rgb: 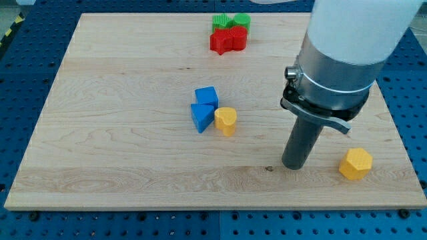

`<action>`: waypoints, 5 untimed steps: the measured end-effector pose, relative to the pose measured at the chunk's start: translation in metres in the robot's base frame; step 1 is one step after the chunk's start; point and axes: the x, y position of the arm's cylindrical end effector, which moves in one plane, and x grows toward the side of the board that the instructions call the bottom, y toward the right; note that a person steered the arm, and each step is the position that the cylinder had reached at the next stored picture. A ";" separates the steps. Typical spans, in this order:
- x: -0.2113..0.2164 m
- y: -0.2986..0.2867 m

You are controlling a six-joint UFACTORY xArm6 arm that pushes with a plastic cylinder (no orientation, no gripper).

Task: Separate the yellow heart from the blue blocks

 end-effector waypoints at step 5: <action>-0.061 -0.120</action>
